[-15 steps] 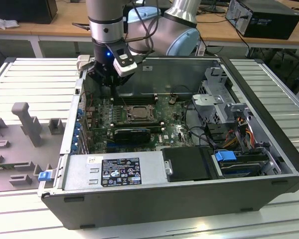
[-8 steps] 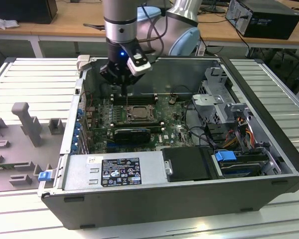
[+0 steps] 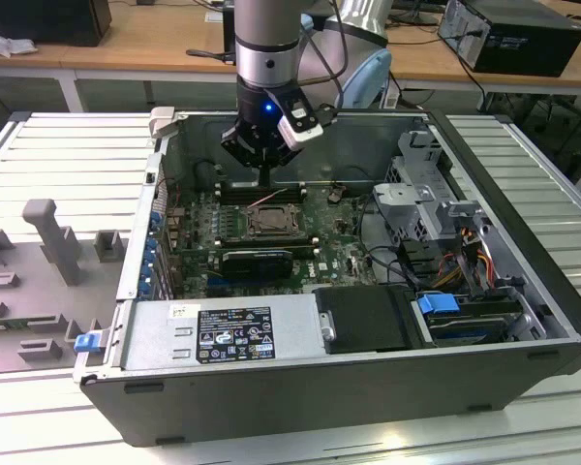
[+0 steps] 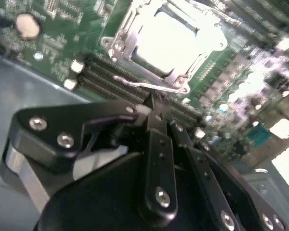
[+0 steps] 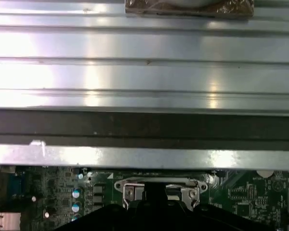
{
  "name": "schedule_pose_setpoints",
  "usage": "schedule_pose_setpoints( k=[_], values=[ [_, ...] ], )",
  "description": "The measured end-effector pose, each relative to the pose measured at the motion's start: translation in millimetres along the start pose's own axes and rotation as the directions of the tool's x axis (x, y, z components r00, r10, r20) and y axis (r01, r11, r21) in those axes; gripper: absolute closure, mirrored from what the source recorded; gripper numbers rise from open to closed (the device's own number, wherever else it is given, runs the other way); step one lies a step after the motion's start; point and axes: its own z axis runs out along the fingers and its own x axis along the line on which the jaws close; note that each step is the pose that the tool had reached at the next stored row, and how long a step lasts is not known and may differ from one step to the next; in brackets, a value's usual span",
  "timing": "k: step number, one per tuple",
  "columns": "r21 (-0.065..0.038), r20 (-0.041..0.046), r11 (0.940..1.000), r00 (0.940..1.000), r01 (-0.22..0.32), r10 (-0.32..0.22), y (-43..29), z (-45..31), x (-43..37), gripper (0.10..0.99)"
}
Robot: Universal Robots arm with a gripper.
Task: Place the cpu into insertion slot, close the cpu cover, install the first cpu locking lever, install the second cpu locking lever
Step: 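Install the first cpu locking lever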
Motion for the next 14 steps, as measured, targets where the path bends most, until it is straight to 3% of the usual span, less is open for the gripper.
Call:
schedule_pose_setpoints(
  k=[1, 4, 7, 14],
  values=[
    [-0.010, 0.0012, 0.9999, 1.0000, 0.000, 0.000, -0.4, 0.0, 0.0, 0.980],
    [-0.009, 0.0049, 1.0000, 1.0000, 0.000, 0.000, -0.7, 2.0, -0.2, 0.980],
    [-0.008, 0.0046, 0.9999, 1.0000, 0.007, -0.007, -0.6, 10.6, -8.0, 0.980],
    [-0.008, 0.0028, 0.9992, 0.9992, 0.039, -0.039, 3.3, 24.3, -16.8, 0.980]
  ],
)
